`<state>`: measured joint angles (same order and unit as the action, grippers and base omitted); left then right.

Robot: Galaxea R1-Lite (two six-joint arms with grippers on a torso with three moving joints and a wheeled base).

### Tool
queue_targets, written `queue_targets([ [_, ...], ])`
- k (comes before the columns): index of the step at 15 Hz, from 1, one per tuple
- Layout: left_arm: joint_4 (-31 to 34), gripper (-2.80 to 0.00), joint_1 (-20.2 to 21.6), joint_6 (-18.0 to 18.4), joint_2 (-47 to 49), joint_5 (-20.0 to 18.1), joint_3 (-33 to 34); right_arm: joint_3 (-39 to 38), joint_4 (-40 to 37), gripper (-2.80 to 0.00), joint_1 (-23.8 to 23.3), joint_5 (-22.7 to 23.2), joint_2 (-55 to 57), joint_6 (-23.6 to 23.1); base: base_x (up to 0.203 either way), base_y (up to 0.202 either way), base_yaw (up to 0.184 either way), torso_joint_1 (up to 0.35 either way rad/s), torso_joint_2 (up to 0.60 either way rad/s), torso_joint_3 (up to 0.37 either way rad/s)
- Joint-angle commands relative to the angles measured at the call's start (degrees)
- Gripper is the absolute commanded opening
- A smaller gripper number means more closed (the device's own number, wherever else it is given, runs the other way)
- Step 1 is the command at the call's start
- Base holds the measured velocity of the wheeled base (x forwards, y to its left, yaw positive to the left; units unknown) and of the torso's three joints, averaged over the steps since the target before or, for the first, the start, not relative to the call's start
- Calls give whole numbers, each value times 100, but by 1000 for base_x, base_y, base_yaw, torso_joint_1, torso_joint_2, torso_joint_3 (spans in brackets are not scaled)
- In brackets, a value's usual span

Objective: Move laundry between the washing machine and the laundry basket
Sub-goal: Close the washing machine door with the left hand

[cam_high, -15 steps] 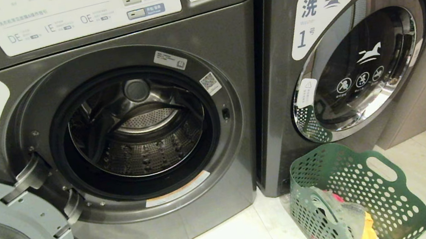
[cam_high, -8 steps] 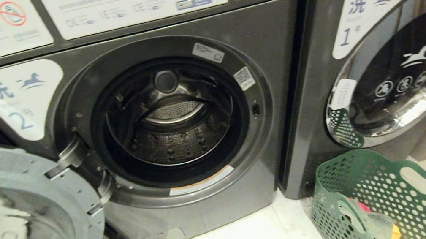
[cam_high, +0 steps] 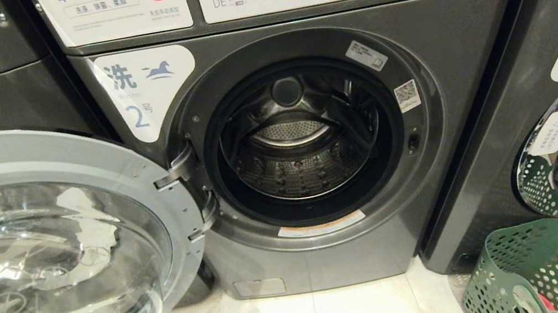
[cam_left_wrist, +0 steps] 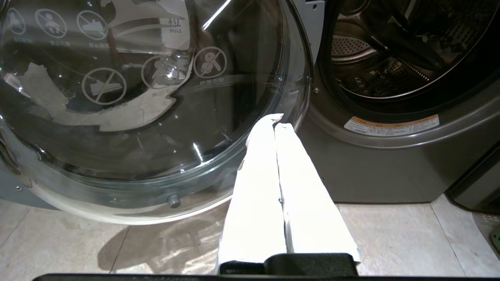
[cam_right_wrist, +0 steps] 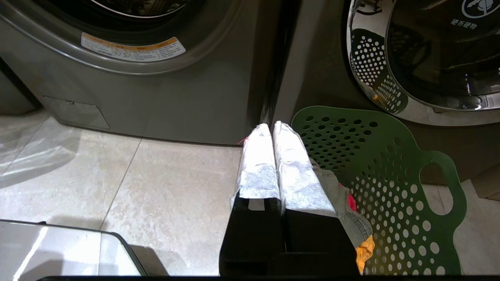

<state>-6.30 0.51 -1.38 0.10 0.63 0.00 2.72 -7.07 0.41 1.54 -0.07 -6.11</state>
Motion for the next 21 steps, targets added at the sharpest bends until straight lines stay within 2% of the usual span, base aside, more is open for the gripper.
queue_targets([
  [1,-3,-280,2,-3,-1,7,229,1,-5,-280,2,5,7,-4,0,0,0,0,0,0],
  [4,-12,-280,2,-3,-1,7,229,1,-5,-280,2,13,7,-4,-40,0,2,2,2,1],
  [16,-12,-280,2,-3,-1,7,229,10,-5,-280,2,5,7,82,-186,0,0,2,2,3],
  [21,-19,-280,2,51,2,1,93,1,-5,-280,2,22,7,-13,-8,0,-4,2,1,1],
])
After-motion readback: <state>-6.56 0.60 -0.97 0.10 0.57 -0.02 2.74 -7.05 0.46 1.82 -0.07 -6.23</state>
